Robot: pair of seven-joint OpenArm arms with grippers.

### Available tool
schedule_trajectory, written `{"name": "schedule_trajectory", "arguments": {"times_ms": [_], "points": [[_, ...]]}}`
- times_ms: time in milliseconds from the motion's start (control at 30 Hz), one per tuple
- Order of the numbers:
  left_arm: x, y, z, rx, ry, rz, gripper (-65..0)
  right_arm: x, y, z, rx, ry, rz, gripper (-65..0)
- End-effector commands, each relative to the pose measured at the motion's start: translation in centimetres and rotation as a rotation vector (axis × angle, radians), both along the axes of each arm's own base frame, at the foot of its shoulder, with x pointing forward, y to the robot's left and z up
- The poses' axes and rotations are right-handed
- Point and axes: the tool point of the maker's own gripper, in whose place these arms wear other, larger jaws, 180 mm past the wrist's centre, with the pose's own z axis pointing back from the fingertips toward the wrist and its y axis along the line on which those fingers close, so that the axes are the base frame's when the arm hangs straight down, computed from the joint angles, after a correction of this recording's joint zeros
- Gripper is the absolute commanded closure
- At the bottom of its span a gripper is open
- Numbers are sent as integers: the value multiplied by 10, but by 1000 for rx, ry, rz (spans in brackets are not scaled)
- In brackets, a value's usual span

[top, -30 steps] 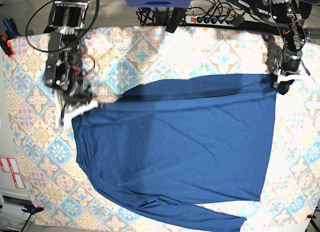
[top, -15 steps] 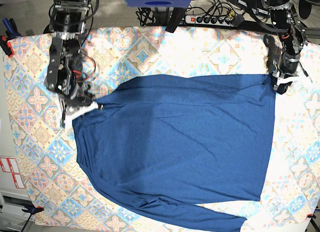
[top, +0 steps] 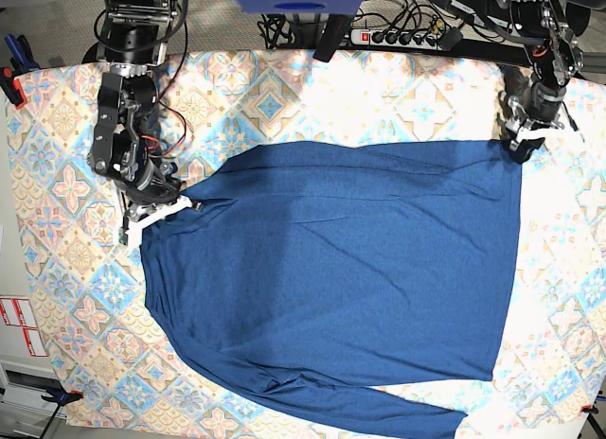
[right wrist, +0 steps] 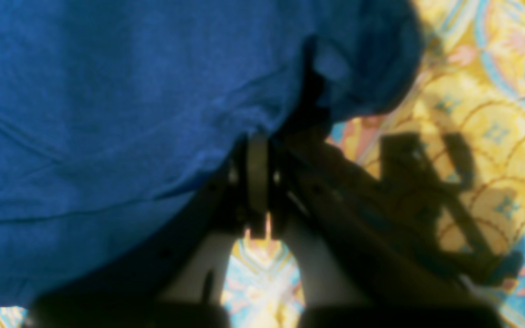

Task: Fold the T-shirt properly
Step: 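Lift the shoulders and pull the shirt toward the robot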

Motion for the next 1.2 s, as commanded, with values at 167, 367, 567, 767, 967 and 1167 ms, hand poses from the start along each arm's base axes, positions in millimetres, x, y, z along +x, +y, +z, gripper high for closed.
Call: {"name": "schedule_trajectory", "arguments": {"times_ms": [167, 367, 567, 767, 967, 1167], "points": [[3, -7, 2, -30, 11, -31, -208, 12, -5, 14, -12, -53, -3, -1], [4, -8, 0, -35, 14, -29, -208, 12, -5, 14, -12, -53, -3, -1], [1, -8, -1, -36, 22, -29, -208, 12, -5, 14, -12, -53, -3, -1], [-8, -13, 4, -180, 7, -8, -208, 12, -5, 15, -11, -53, -3, -1], [-18, 2, 12, -236, -8, 53, -208, 12, -4, 14, -8, -53, -4, -1], [-24, 19, 7, -272, 33, 187, -208, 12, -4, 14, -8, -53, -4, -1]]}}
